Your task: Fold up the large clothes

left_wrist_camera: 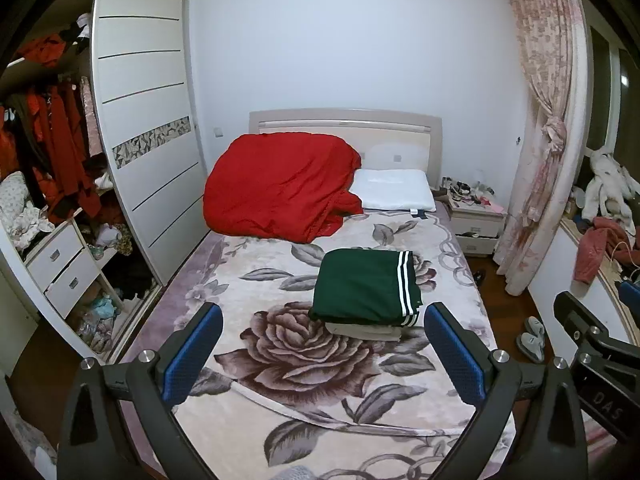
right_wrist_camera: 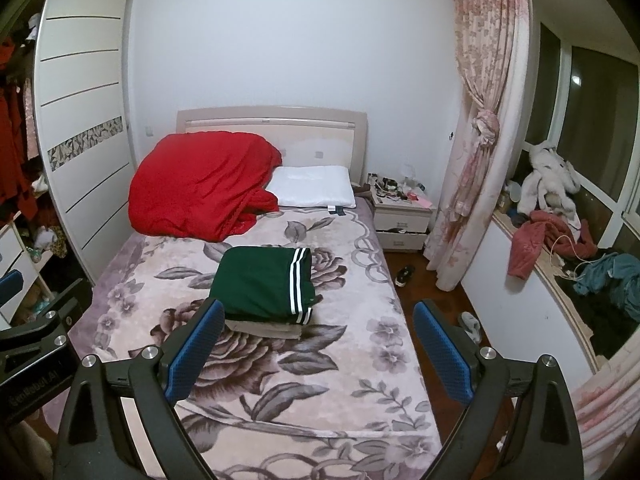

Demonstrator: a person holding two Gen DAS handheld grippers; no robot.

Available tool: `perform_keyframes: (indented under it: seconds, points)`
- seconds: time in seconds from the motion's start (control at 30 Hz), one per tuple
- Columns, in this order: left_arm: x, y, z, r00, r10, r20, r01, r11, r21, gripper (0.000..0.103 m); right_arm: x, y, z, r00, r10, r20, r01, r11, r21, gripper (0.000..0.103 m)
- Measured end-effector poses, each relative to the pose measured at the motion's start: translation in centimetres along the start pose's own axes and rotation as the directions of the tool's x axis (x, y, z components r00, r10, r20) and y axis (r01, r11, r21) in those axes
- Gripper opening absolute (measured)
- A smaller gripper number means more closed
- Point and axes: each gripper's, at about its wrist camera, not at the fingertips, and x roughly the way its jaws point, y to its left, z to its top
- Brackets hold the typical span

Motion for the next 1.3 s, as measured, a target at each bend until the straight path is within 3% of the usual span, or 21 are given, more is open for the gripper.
perform_keyframes:
  seconds: [1.3]
  points:
    - [0.03,0.86,0.39,1.000,0.017,0.008,-0.017,1.000,0.000,0.103,0.38,0.08,-0.34,1.000,0.003,0.002,-0.003,1.000,0.006,0.098]
